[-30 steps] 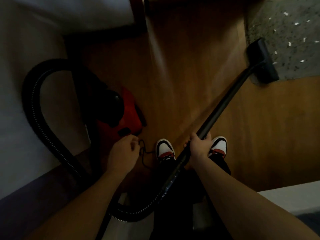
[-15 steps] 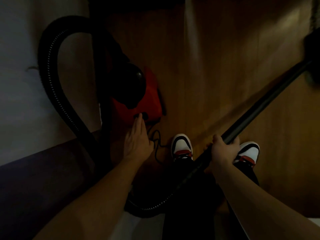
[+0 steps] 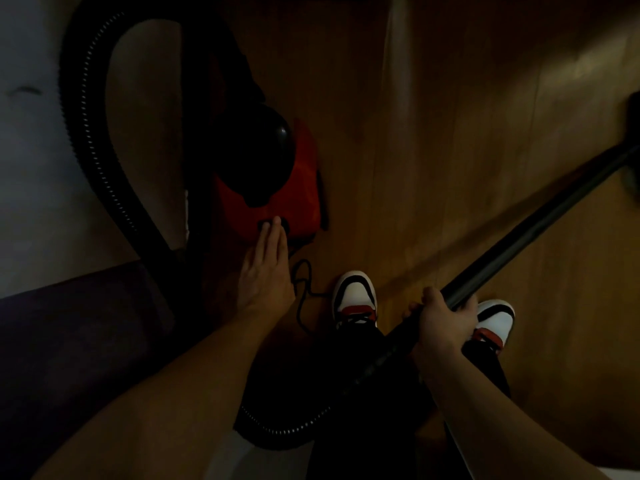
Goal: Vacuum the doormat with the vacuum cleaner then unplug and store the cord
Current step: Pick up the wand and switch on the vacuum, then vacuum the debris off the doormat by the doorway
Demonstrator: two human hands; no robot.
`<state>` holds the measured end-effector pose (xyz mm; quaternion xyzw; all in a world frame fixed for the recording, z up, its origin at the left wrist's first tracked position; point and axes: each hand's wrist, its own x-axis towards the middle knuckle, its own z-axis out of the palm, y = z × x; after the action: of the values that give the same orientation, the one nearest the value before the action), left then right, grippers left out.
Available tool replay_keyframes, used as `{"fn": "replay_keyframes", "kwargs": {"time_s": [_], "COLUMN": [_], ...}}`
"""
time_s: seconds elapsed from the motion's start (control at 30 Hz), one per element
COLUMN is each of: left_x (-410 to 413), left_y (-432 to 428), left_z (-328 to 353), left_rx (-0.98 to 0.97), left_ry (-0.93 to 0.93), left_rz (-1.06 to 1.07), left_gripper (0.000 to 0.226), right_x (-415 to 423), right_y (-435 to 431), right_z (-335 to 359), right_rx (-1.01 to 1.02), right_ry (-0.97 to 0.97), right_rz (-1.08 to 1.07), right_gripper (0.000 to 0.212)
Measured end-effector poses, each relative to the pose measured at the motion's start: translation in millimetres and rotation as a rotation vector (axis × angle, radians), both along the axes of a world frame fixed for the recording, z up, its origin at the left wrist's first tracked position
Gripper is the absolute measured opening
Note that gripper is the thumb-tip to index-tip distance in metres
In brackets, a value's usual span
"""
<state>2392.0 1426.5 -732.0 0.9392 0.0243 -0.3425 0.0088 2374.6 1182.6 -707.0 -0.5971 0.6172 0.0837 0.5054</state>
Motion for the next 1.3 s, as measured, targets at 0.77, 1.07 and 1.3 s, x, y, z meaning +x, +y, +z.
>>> {"fn": "replay_keyframes", "kwargs": {"time_s": [0.77, 1.07, 1.3], "left_x": [57, 69, 68], "left_y": [-147, -258, -287], "left_z": [124, 179, 189], "left_rx": [-0.483, -0.67, -0.656], "left_ry": [0.084, 0.316, 0.651], "left_rz": [0.193, 0.276, 0.529], "left_gripper": [0.06, 0.042, 0.037], "right_x": [31, 50, 53], "right_y": [-34, -84, -127], "right_z": [80, 111, 106], "right_rx": [0.129, 0.164, 0.271], "right_ry": [-0.102, -0.117, -0.136], "right_rz": [-0.108, -0.085, -0.144], "right_gripper": [0.045, 0.045, 0.028]}}
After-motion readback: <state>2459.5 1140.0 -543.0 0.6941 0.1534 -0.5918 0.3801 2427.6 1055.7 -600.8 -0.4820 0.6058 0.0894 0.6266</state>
